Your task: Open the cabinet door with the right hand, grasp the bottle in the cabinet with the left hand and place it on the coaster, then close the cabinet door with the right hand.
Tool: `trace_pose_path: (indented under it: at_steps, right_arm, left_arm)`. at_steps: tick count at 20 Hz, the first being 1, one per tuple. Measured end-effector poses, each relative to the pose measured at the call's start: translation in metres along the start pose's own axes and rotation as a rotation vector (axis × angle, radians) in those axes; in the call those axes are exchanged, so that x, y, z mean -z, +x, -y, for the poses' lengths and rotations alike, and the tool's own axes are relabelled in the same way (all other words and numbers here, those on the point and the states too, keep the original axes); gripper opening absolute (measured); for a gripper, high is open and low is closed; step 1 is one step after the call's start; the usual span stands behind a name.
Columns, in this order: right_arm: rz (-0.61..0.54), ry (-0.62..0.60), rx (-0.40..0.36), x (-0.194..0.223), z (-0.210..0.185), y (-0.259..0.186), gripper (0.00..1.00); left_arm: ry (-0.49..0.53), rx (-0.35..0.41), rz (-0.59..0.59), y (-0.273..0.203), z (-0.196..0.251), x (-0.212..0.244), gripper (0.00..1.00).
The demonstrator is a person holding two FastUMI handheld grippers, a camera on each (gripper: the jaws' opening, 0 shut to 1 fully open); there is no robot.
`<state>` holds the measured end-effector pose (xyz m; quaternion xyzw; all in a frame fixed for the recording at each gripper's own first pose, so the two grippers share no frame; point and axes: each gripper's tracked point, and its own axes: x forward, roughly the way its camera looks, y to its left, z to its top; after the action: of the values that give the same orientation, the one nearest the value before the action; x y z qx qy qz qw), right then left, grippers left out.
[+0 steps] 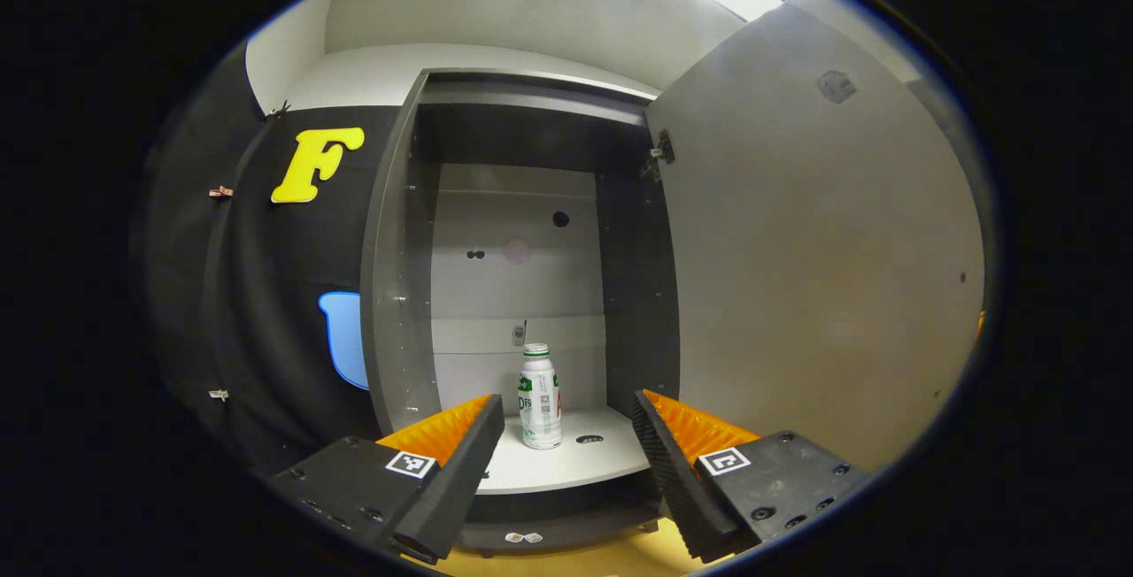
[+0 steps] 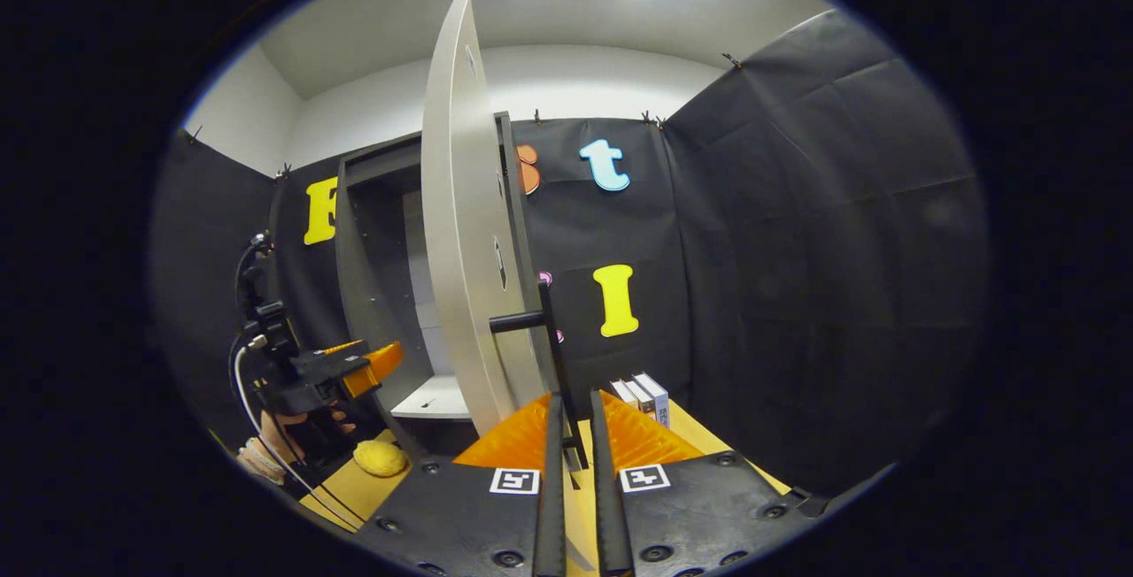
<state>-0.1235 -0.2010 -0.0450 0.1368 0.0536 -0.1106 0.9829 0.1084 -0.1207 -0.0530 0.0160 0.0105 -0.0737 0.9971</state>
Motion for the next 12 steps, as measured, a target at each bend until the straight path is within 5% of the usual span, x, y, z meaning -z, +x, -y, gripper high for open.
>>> trace_pose_path:
  at_steps: [2,3,4,6,7,8,9,12]
  right_arm:
    - [0.008,-0.001,0.006,-0.003,0.000,-0.005,0.13]
    - [0.017,-0.025,0.025,-0.006,0.004,-0.008,0.22]
    - [0.023,-0.053,0.048,-0.007,0.010,-0.012,0.12]
    - [0.026,-0.079,0.061,-0.013,0.007,-0.022,0.18]
    - [0.032,-0.085,0.058,-0.018,0.002,-0.029,0.08]
    - [0.045,-0.099,0.068,-0.022,0.000,-0.033,0.08]
    - [0.058,-0.122,0.086,-0.026,0.000,-0.038,0.18]
    - [0.084,-0.167,0.148,-0.038,0.004,-0.041,0.18]
  left_arm:
    - [0.009,0.000,0.006,0.020,-0.005,0.002,0.92]
    - [0.014,-0.001,0.008,0.033,-0.008,0.003,0.92]
    - [0.016,0.000,0.007,0.048,-0.012,0.007,0.92]
    - [0.008,0.013,0.002,0.077,-0.017,0.015,0.92]
    - [-0.004,0.021,-0.003,0.094,-0.019,0.021,0.92]
    - [-0.021,0.020,-0.009,0.110,-0.023,0.028,0.92]
    - [-0.034,0.014,-0.016,0.126,-0.028,0.034,0.93]
    - [-0.047,-0.005,-0.056,0.170,-0.039,0.058,0.92]
